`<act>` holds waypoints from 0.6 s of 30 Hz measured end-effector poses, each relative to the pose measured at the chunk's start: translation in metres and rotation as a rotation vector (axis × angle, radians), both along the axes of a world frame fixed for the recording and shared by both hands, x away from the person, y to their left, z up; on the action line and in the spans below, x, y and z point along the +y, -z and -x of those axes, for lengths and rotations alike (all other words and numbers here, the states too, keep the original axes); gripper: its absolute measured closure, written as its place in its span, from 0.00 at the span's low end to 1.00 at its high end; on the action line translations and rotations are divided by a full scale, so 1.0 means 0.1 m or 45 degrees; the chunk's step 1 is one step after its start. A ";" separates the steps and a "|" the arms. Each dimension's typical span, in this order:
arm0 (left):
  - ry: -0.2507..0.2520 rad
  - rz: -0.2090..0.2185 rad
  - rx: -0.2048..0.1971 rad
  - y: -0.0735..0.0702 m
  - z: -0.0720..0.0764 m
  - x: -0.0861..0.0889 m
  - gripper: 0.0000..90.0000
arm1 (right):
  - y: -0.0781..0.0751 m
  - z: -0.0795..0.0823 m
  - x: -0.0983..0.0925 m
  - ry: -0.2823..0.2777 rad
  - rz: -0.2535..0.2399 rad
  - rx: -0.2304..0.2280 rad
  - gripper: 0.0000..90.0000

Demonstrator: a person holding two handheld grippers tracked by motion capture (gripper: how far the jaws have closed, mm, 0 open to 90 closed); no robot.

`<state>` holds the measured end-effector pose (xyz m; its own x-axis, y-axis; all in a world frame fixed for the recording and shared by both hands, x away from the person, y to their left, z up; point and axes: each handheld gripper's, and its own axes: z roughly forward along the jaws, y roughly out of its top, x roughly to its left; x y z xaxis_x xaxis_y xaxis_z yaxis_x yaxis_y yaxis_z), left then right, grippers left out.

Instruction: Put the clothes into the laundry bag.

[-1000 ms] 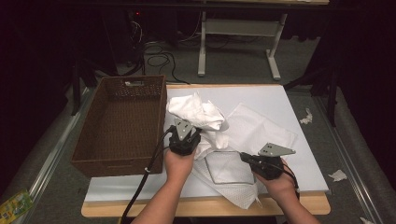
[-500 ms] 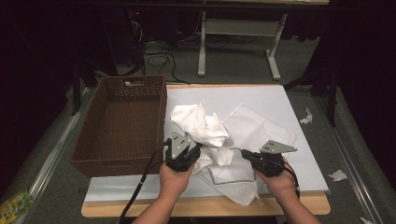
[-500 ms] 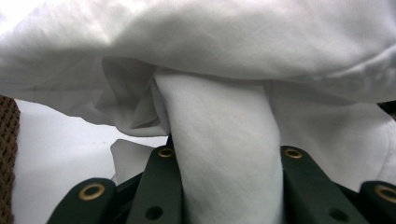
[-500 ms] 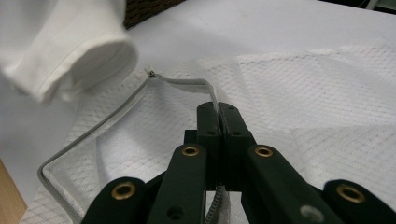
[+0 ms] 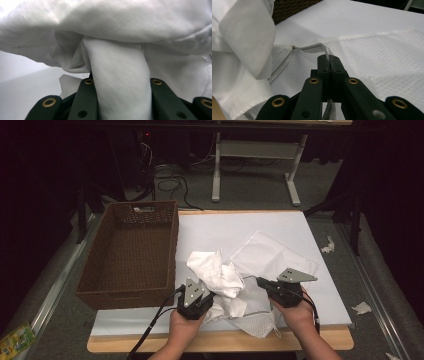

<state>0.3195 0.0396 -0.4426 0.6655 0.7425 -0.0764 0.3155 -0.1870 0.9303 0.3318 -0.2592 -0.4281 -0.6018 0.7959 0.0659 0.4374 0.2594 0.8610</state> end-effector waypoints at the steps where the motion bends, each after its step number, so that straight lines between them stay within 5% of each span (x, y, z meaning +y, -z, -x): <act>1: 0.001 0.001 -0.001 0.00 0.00 0.00 0.81 | -0.01 0.00 0.00 0.003 -0.006 -0.002 0.99; 18: -0.009 0.010 -0.023 -0.03 0.02 0.00 0.81 | -0.24 -0.06 0.11 -0.019 -0.074 -0.087 0.99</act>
